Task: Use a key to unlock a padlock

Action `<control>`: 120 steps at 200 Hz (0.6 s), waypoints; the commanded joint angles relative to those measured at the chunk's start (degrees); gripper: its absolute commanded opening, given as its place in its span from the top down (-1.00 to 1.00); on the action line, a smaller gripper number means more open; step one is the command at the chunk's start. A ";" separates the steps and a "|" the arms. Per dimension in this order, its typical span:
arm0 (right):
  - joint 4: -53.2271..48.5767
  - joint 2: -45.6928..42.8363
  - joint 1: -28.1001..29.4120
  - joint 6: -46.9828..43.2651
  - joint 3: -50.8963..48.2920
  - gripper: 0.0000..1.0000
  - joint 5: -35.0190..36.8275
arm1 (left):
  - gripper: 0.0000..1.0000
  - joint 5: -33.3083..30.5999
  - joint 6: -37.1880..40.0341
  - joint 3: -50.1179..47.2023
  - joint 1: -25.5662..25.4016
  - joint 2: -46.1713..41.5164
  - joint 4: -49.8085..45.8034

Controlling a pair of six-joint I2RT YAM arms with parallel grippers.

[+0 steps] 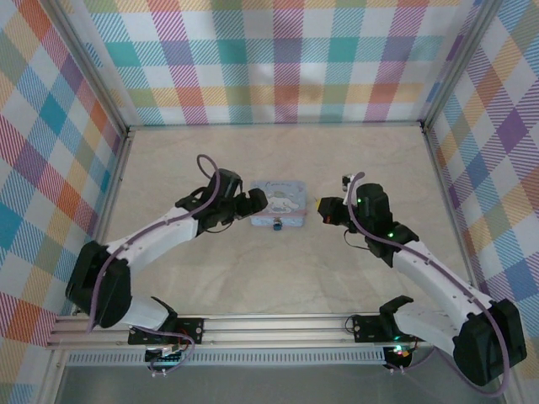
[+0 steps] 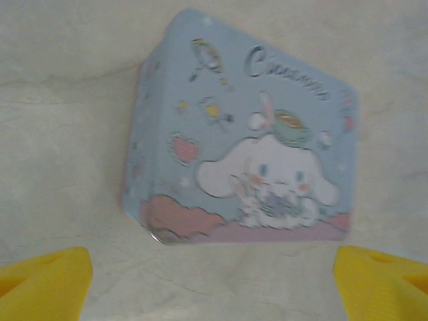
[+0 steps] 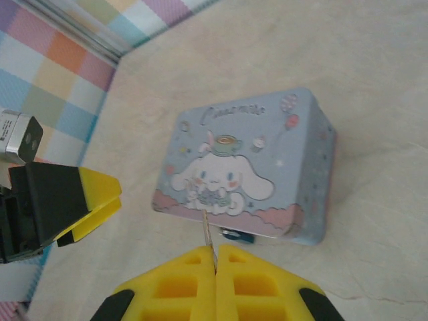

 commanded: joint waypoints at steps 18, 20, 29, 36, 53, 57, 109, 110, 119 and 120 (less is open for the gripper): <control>-2.45 2.64 -0.24 -3.72 -0.23 1.00 4.83 | -0.87 -0.16 2.25 4.54 2.65 7.66 7.68; -2.53 2.84 -0.30 -3.82 -0.12 1.00 5.01 | -0.87 -0.02 2.36 4.78 2.77 8.14 7.87; -2.68 3.54 -0.26 -4.20 0.16 1.00 5.91 | -0.87 0.24 2.66 6.20 3.29 10.28 8.37; -2.89 4.17 -0.26 -4.37 0.25 1.00 6.66 | -0.87 0.98 2.71 7.06 3.78 11.78 9.27; -3.12 5.88 -0.26 -4.92 0.82 1.00 7.99 | -0.87 3.05 2.69 9.46 4.67 15.54 10.91; -3.34 6.27 -0.26 -4.95 0.97 1.00 8.12 | -0.87 3.32 2.92 10.07 4.80 16.28 11.25; -2.88 8.22 -0.26 -5.19 1.41 1.00 8.15 | -0.85 12.70 5.11 20.38 4.99 27.32 12.16; -2.92 8.21 -0.26 -5.18 1.43 1.00 8.15 | -0.84 12.95 5.19 20.62 4.95 27.56 12.22; -3.01 8.38 -0.26 -5.32 1.39 1.00 8.08 | -0.85 14.76 5.67 22.09 4.92 29.19 12.56; -3.03 8.42 -0.26 -5.38 1.37 1.00 8.07 | -0.84 14.86 5.69 22.35 4.92 29.37 12.59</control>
